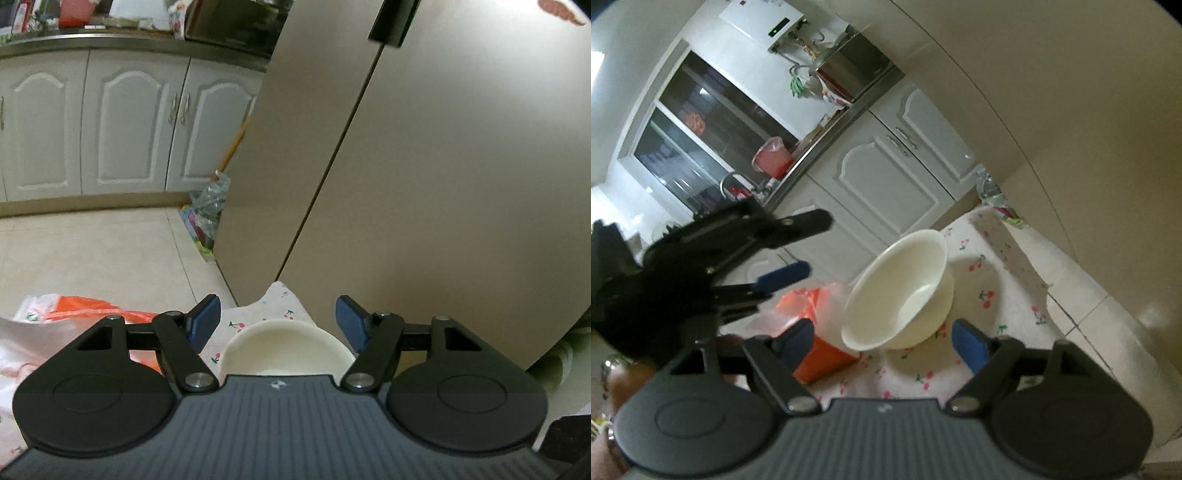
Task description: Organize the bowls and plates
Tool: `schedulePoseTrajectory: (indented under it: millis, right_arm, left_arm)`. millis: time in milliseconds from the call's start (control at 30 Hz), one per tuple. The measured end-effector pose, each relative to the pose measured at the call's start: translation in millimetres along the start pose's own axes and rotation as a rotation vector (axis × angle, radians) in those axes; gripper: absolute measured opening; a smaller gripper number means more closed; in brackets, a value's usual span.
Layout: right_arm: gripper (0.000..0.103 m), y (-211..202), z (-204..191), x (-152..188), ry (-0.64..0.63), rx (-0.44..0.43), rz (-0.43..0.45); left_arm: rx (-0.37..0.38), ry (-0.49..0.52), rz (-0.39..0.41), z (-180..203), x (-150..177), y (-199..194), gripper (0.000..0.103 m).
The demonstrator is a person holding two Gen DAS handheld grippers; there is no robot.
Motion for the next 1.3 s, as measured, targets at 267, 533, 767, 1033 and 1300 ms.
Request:
schedulePoseTrajectory:
  millis: [267, 533, 767, 1033, 1300]
  right_arm:
    - [0.087, 4.5, 2.1, -1.6, 0.008, -0.043, -0.005]
    - [0.087, 10.4, 4.5, -2.2, 0.014, -0.069, -0.018]
    - [0.096, 13.3, -1.0, -4.5, 0.002, -0.117, -0.006]
    - [0.099, 4.1, -3.7, -4.2, -0.004, -0.107, 0.0]
    - [0.1, -13.1, -9.7, 3.1, -0.006, -0.112, -0.007]
  left_arm:
    - [-0.022, 0.009, -0.053, -3.9, 1.0, 25.0, 0.083]
    - [0.015, 0.014, -0.084, -1.7, 12.1, 21.9, 0.085]
    - [0.032, 0.01, -0.076, 1.4, 21.2, 14.5, 0.086]
    - [0.048, -0.013, -0.091, -0.9, 25.3, 4.7, 0.086]
    - [0.048, -0.009, -0.087, 4.3, 42.1, -18.1, 0.086]
Point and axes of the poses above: each gripper's, at about its wrist camera, not at the fingertips, and y roughly the way its jaws point, z to its right, x to its underside, the point moved 5 cm from there along y, roughly the way its jaws point, and after that the axes turned 2 degrees about -x, right-handed, at the moved point
